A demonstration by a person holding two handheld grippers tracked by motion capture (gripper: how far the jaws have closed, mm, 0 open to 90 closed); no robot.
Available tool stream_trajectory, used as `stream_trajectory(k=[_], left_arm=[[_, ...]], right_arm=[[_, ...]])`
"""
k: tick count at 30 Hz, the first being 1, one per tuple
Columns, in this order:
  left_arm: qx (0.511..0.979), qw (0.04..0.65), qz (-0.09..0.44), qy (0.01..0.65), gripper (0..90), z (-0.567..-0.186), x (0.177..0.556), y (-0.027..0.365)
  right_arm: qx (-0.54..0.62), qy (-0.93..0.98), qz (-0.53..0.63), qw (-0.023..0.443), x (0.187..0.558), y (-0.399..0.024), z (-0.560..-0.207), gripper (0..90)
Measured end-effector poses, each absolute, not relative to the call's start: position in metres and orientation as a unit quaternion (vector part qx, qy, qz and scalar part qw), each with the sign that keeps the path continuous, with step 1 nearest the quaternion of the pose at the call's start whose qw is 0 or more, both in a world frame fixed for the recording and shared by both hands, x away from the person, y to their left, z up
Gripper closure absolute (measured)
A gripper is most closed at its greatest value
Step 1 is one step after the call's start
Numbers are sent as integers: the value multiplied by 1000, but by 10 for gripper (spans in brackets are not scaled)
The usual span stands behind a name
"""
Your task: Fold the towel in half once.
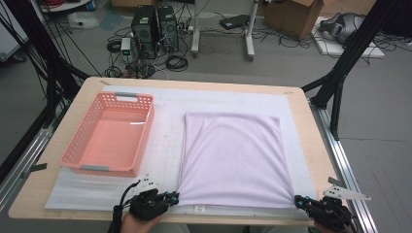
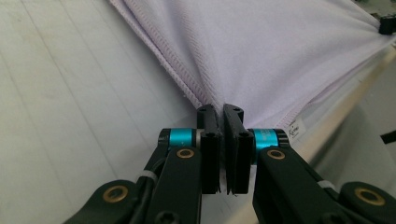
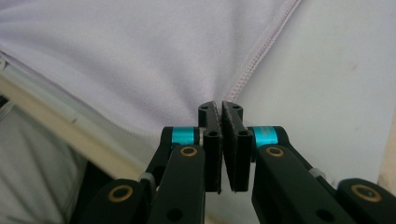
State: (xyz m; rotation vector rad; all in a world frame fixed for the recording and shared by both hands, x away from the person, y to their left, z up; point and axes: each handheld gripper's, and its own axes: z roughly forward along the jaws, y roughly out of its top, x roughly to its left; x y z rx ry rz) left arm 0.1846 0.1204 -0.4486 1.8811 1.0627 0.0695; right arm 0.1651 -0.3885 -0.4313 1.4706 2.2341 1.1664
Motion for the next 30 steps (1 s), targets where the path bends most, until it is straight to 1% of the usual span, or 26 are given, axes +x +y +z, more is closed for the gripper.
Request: stream_trajectory(k=[1, 2, 3, 4, 5, 6, 8, 11, 15, 18, 22, 27, 30], left_arm=[[771, 472, 28, 427, 841, -450, 181, 121], [771, 476, 31, 422, 795, -451, 180, 121], [768, 479, 35, 423, 691, -452, 182, 121], [763, 482, 42, 429, 595, -452, 186, 122], [756, 490, 52, 431, 534, -451, 190, 122], [748, 500, 60, 431, 506, -449, 195, 122], [737, 515, 79, 430, 497, -444, 207, 123], [731, 521, 93, 431, 495, -438, 232, 122], [733, 519, 101, 427, 518, -435, 272, 116], [729, 518, 111, 434, 531, -435, 298, 111], [740, 501, 133, 428, 591, -434, 324, 102], [740, 493, 141, 435, 605, -433, 355, 94], [740, 481, 142, 448, 580, -438, 371, 92]], right_arm=[[500, 763, 393, 113, 161, -388, -431, 869], [500, 766, 389, 111, 157, -387, -432, 861], [501, 765, 387, 112, 155, -387, -433, 831], [503, 764, 388, 114, 155, -387, -434, 767], [507, 761, 389, 114, 157, -387, -434, 692], [508, 756, 395, 122, 158, -387, -433, 665], [504, 751, 404, 138, 162, -387, -430, 634], [499, 746, 410, 161, 173, -387, -428, 617], [496, 745, 409, 177, 190, -388, -430, 609], [497, 744, 410, 176, 202, -389, -431, 606], [499, 746, 405, 172, 214, -389, -434, 595], [505, 743, 404, 170, 226, -388, -434, 594], [510, 741, 403, 172, 233, -389, -435, 590]])
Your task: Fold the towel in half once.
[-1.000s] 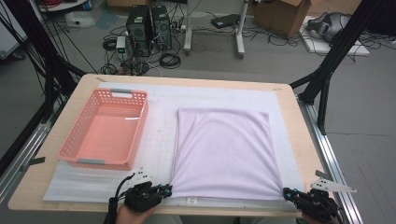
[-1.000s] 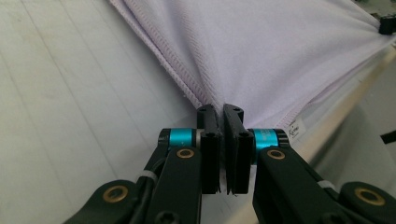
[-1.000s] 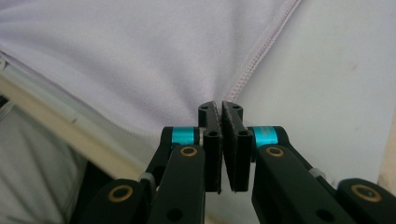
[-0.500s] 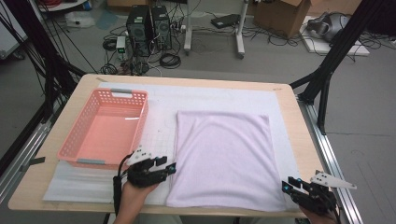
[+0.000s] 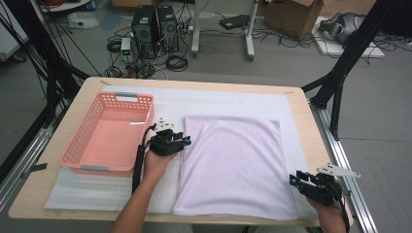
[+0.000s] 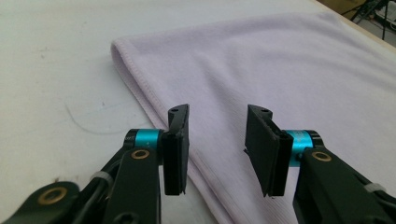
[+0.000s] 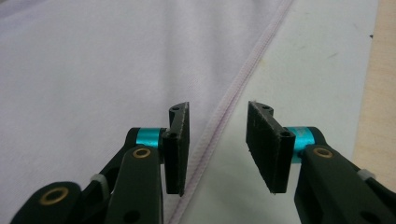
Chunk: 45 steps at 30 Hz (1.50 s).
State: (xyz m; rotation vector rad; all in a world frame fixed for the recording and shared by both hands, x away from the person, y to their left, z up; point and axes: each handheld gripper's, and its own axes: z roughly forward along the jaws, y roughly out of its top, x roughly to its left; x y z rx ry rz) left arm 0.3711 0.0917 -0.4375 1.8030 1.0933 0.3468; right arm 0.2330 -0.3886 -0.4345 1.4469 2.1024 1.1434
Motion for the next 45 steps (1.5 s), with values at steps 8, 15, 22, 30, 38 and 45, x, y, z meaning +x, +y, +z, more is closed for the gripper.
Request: stream_trajectory(k=[8, 15, 22, 30, 38, 45], left_arm=[[759, 428, 167, 462, 715, -452, 389, 77], [720, 422, 186, 518, 831, -452, 394, 87], [733, 442, 156, 493, 548, -452, 392, 93], [732, 439, 150, 498, 621, -453, 394, 90], [740, 422, 166, 497, 857, -452, 393, 84], [722, 431, 168, 514, 701, -452, 391, 88]], right_arm=[[512, 742, 400, 164, 244, -385, -438, 589], [508, 745, 398, 167, 246, -384, -440, 585], [530, 718, 409, 190, 280, -391, -433, 560], [545, 720, 387, 184, 362, -377, -435, 642], [541, 734, 347, 221, 390, -366, -446, 854], [563, 709, 368, 212, 383, -374, -441, 646]])
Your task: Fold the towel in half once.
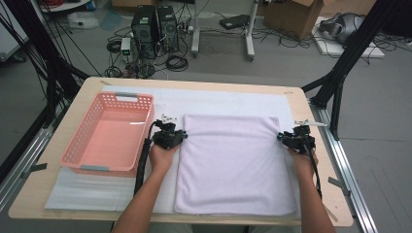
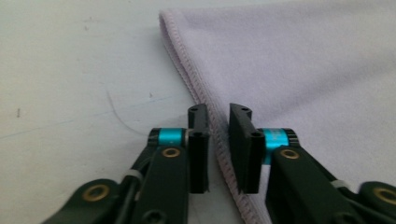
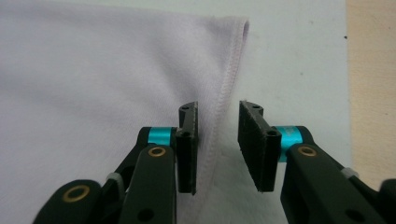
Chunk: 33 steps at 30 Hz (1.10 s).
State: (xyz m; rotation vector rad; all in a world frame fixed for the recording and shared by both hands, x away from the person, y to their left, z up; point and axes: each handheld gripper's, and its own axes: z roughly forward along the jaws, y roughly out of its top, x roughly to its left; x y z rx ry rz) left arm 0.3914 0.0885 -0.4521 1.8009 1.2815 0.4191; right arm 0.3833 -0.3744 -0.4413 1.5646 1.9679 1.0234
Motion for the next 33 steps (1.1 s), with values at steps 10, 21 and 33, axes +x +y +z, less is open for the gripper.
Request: stream_trajectory(k=[10, 21, 33], left_arm=[[707, 513, 152, 462, 435, -442, 369, 93], [712, 552, 142, 410, 389, -426, 339, 93], [699, 562, 147, 418, 166, -440, 319, 102]], right_arm=[[490, 765, 390, 153, 319, -380, -438, 414], [509, 745, 365, 227, 291, -390, -444, 427], [493, 737, 406, 224, 266, -393, -428, 244]])
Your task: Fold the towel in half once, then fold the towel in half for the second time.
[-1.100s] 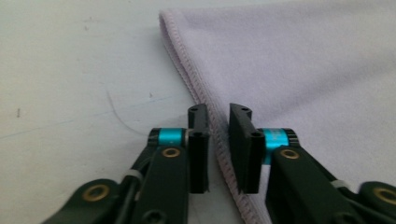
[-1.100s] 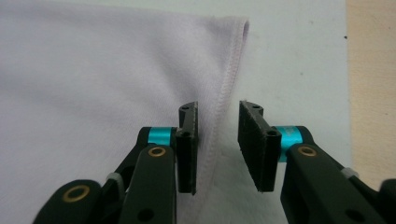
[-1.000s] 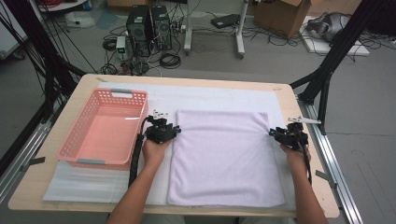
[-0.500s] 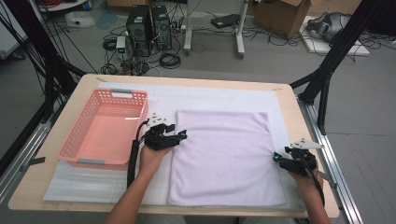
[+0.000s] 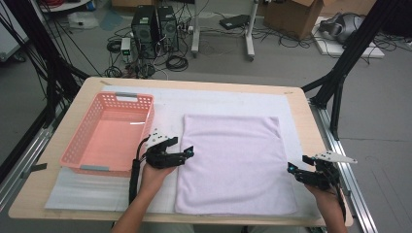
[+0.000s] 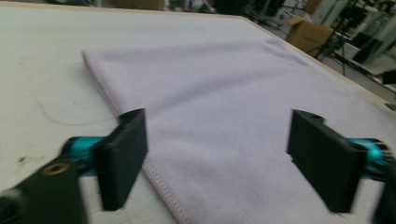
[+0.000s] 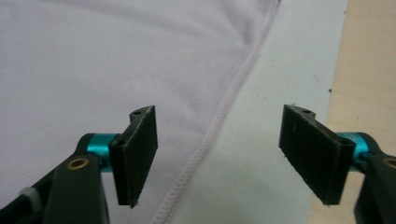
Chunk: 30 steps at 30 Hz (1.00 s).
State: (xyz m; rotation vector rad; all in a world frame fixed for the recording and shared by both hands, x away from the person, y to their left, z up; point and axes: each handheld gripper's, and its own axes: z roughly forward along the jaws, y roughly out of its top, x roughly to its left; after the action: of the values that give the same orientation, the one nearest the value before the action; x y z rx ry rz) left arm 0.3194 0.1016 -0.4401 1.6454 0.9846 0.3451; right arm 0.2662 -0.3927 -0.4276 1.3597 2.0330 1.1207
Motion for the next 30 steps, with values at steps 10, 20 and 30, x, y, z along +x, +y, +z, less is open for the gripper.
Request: stream_trajectory(k=[10, 20, 30], left_arm=[[686, 589, 127, 408, 207, -438, 315, 110], [693, 582, 130, 406, 230, -437, 315, 111], [689, 585, 120, 410, 236, -437, 318, 113]], right_arm=[[480, 738, 415, 229, 269, -386, -427, 200], [477, 741, 416, 224, 270, -384, -428, 200], [479, 739, 419, 223, 272, -384, -428, 200]])
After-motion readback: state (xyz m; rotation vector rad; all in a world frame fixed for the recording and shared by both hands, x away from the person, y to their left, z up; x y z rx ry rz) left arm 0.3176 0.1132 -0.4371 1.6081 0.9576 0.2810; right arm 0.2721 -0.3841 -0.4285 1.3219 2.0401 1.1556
